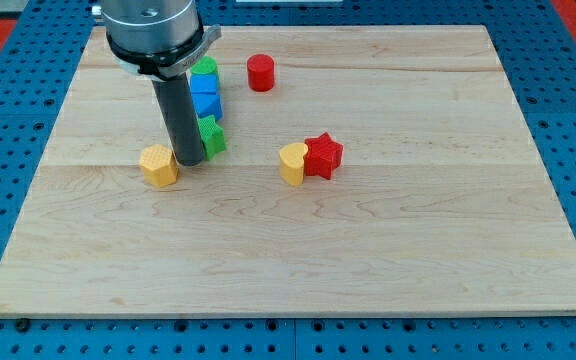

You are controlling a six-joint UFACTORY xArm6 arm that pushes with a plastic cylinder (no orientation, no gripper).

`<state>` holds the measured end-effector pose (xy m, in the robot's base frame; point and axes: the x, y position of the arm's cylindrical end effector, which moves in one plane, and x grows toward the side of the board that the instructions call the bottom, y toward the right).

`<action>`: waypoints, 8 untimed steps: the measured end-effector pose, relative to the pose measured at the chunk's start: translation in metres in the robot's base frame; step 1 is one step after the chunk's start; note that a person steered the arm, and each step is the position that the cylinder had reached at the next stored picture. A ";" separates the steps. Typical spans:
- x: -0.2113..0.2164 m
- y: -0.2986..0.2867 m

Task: Move the green star bottom to the blue triangle

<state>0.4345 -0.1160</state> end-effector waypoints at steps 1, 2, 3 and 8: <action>-0.004 0.000; -0.005 0.002; -0.005 0.009; 0.023 0.003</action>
